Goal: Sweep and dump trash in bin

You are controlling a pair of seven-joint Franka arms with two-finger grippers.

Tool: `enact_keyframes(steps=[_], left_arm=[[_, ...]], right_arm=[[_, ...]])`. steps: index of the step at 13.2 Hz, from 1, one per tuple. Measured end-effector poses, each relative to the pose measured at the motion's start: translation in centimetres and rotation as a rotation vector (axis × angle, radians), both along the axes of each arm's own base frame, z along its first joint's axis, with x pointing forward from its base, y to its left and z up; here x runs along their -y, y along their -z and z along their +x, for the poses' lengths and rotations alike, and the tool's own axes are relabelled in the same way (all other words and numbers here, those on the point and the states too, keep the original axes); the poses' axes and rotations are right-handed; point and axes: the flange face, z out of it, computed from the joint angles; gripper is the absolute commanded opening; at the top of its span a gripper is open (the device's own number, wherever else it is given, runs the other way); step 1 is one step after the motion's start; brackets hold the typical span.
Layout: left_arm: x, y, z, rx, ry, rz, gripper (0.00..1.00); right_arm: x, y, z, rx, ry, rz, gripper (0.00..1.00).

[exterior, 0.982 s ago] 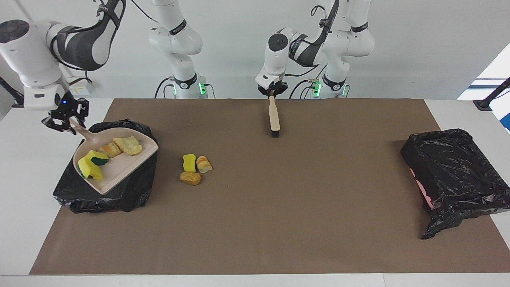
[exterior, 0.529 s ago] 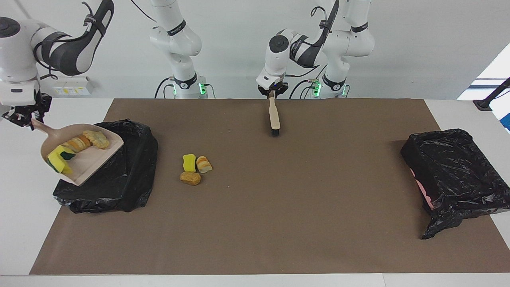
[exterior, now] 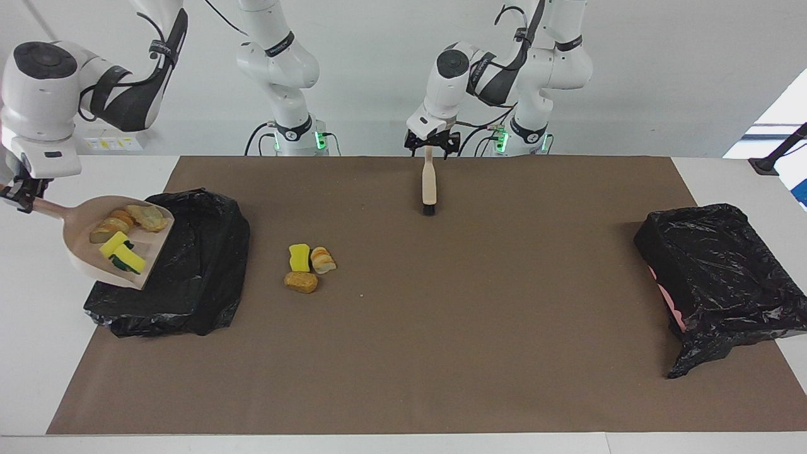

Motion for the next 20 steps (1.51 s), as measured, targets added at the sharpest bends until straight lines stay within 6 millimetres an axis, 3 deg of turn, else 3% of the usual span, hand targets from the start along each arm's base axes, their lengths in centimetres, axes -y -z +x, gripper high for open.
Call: enact_keyframes(steps=[4, 8, 14, 16, 20], left_arm=[[-5.6, -6.2, 8.5, 0.118, 0.059, -0.001, 1.00], [-15.0, -15.2, 16.3, 0.194, 0.134, -0.010, 1.00], [-24.5, -24.7, 21.9, 0.231, 0.167, -0.005, 1.00], [-25.6, -26.5, 23.1, 0.239, 0.178, 0.027, 1.00], [-27.4, -27.8, 25.5, 0.198, 0.170, 0.035, 1.00]], right_arm=[[-2.1, 0.7, 0.9, -0.079, -0.156, -0.073, 0.00], [-3.3, 0.7, 1.7, -0.109, -0.330, -0.148, 0.00], [-7.7, 0.0, 3.2, -0.165, -0.465, -0.276, 0.00], [-8.8, -1.0, 3.3, -0.158, -0.478, -0.349, 0.00], [-10.0, -3.4, 2.3, -0.185, -0.445, -0.430, 0.00]])
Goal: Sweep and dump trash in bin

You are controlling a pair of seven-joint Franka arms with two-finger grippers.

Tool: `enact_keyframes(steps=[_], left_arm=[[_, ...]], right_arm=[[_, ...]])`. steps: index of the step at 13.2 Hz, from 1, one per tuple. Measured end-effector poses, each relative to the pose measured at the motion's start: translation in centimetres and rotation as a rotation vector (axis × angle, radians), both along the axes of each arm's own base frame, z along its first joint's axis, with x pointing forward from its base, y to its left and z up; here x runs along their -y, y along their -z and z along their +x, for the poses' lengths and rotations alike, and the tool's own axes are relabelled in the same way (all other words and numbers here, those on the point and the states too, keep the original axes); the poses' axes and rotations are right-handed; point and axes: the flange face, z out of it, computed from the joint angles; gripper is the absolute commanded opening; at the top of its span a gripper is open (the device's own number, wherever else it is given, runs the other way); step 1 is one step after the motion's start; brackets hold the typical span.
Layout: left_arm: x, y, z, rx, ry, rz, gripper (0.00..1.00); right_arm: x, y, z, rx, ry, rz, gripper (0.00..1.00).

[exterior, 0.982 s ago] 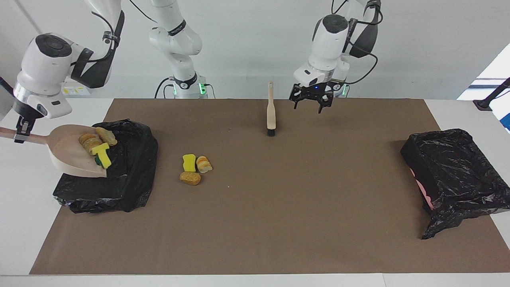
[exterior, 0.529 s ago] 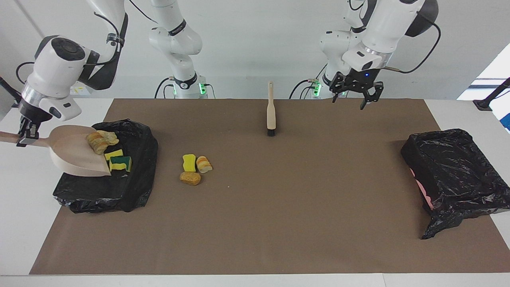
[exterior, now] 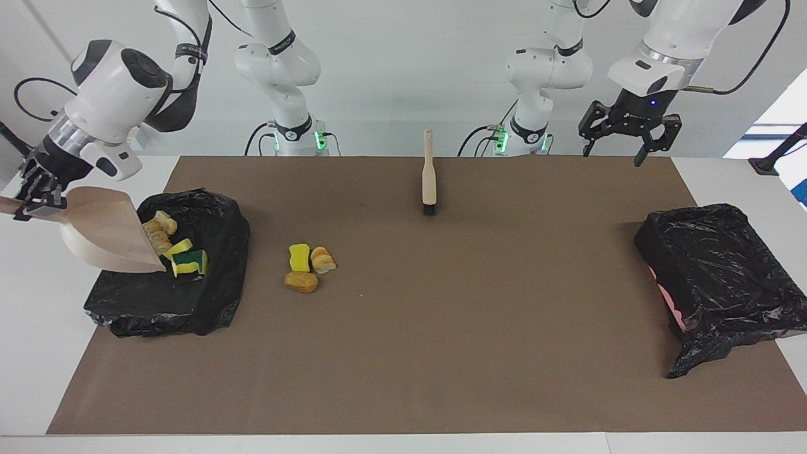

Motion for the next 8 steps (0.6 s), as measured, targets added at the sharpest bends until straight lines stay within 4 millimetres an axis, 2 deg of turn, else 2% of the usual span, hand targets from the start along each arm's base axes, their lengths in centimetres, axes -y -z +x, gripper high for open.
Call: enact_keyframes(steps=[5, 8], left_arm=[[-1.6, -0.6, 0.8, -0.010, -0.032, -0.013, 1.00], [-1.7, -0.5, 0.6, -0.020, -0.033, -0.013, 1.00]], right_arm=[[-3.0, -0.6, -1.4, 0.030, 0.205, -0.010, 0.00], [-2.8, -0.6, -2.9, 0.080, 0.426, 0.152, 0.00]])
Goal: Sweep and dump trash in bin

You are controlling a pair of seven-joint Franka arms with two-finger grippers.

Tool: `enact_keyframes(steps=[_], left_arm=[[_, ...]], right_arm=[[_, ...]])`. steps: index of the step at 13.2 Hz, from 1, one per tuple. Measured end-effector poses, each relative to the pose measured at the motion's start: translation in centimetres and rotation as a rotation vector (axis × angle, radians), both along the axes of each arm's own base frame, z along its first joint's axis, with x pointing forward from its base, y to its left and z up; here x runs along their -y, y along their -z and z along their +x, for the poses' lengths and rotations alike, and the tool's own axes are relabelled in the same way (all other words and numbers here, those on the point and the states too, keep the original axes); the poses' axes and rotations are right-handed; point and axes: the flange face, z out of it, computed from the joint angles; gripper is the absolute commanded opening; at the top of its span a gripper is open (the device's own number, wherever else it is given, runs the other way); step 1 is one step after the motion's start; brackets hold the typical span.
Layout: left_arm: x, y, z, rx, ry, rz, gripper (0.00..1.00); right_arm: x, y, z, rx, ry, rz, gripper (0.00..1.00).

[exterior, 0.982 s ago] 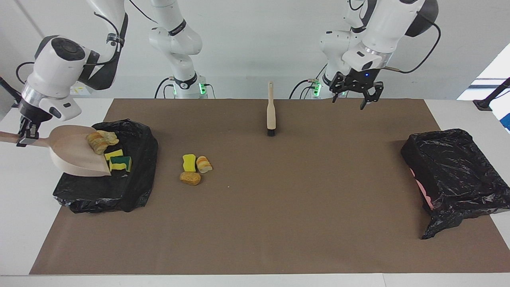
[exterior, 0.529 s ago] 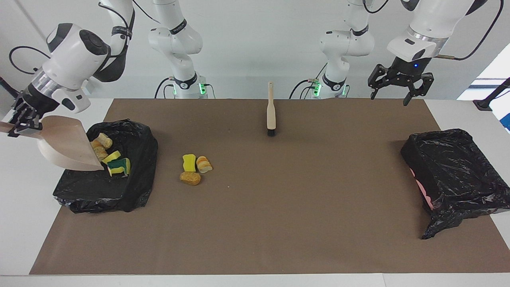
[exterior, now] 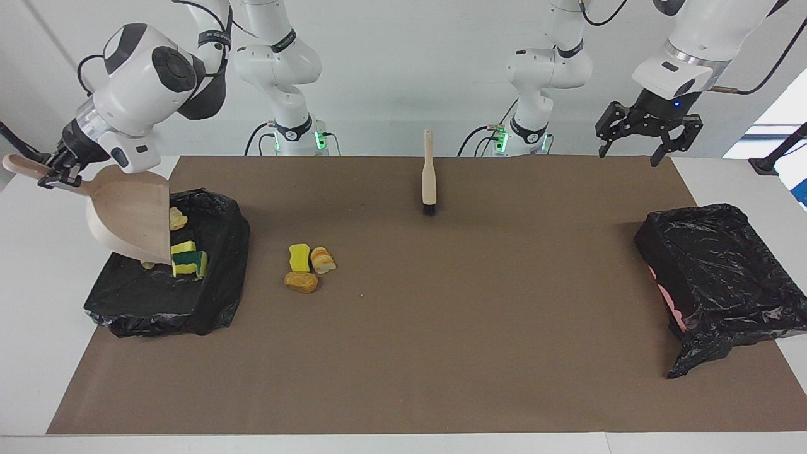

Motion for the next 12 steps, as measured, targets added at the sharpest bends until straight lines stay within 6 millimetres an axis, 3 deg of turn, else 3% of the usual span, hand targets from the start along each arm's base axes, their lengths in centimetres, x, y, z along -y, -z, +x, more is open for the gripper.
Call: enact_keyframes(steps=[3, 5, 12], left_arm=[[0.0, -0.2, -0.1, -0.002, -0.001, -0.001, 1.00], [0.0, -0.1, -0.4, -0.023, -0.014, 0.001, 1.00], [-0.8, -0.1, -0.8, -0.048, -0.097, 0.002, 1.00]], right_arm=[[0.4, -1.2, -1.4, 0.101, 0.236, 0.175, 0.00], [-0.8, -1.8, -2.1, 0.188, 0.374, 0.270, 0.00], [-12.0, -0.8, -2.1, 0.453, 0.770, 0.456, 0.00]])
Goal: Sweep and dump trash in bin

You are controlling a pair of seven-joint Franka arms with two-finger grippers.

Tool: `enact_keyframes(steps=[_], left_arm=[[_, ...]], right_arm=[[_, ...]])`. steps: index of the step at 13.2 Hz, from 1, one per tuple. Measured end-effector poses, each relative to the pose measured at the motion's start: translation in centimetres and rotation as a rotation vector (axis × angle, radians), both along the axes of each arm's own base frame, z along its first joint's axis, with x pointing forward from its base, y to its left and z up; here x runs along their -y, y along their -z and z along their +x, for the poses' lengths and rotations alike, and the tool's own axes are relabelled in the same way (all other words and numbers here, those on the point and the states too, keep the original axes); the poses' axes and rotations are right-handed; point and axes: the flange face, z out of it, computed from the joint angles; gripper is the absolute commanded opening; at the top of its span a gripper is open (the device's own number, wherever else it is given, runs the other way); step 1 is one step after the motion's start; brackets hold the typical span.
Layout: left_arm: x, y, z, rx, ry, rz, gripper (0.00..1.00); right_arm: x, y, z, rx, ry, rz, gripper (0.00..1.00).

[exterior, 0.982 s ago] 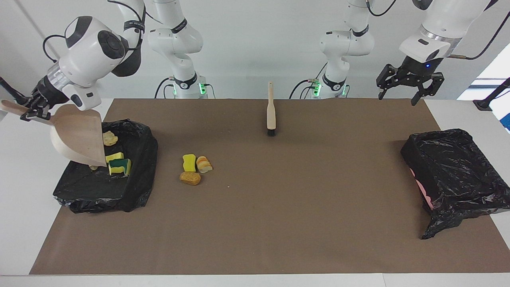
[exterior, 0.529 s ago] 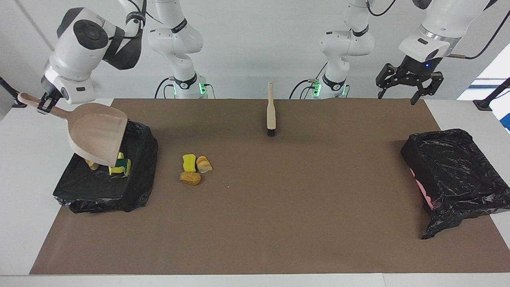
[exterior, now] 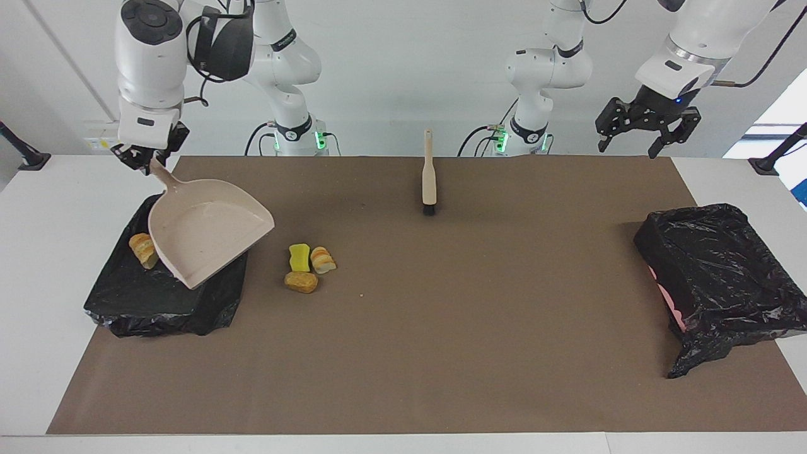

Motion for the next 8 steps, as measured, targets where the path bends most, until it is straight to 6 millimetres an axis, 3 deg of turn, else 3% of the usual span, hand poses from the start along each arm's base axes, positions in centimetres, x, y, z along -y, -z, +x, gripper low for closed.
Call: enact_keyframes(steps=[3, 8], left_arm=[[-0.3, 0.0, 0.0, 0.001, -0.006, 0.000, 1.00], [-0.9, 0.0, 0.1, 0.001, -0.018, -0.001, 1.00]], right_arm=[[-5.5, 0.7, -0.2, 0.085, 0.215, 0.078, 0.00], [-17.8, 3.6, 0.7, 0.141, 0.493, 0.170, 0.00]])
